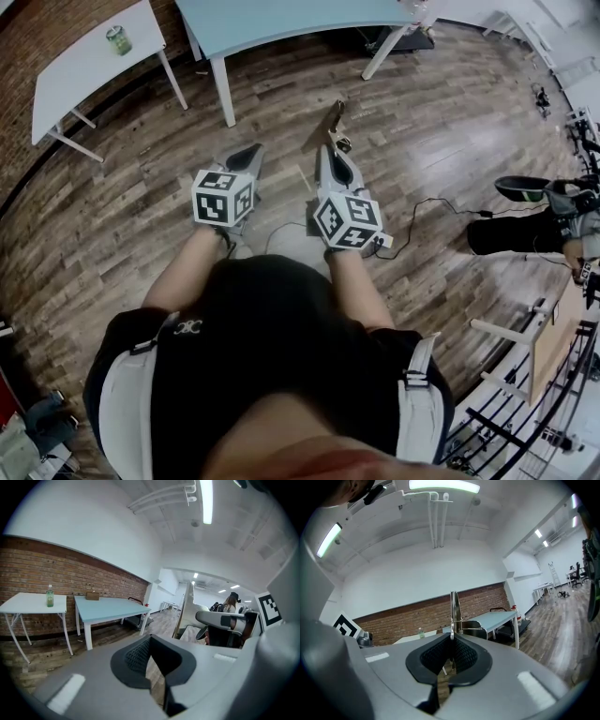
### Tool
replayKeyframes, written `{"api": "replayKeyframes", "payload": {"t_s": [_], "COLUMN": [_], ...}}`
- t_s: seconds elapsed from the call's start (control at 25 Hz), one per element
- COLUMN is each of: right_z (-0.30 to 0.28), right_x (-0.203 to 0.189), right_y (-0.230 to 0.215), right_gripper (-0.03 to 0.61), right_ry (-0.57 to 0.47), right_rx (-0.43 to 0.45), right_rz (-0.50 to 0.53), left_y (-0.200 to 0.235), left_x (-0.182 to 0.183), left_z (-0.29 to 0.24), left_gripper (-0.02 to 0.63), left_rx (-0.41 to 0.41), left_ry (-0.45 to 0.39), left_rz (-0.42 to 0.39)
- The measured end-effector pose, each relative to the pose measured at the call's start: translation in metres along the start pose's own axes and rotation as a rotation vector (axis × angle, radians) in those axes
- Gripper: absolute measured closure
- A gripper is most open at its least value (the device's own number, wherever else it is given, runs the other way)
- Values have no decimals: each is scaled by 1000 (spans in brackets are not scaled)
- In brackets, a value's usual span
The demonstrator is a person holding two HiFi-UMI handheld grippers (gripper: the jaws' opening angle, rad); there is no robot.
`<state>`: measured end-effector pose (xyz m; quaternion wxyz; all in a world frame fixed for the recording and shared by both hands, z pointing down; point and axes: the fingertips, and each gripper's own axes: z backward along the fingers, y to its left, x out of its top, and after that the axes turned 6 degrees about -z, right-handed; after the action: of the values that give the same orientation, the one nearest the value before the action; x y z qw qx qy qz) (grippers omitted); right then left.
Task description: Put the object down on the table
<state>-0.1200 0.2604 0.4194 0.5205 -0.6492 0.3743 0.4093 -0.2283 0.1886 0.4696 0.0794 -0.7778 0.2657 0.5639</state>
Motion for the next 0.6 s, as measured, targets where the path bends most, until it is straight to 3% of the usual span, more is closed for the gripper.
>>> {"api": "replayKeyframes", "payload": {"t_s": [0.6], "right_z": [-24], "right_x": [-14], "right_y": [24], "right_gripper": [561], "right_ry": [-19], "right_rx": [-85], "right_rz": [14], "left_y": [42], "left_x": [-5], "left_z": [-3], "left_gripper": [615], "left_rx": [-65], "left_ry": [36], "left_rz": [-31]}}
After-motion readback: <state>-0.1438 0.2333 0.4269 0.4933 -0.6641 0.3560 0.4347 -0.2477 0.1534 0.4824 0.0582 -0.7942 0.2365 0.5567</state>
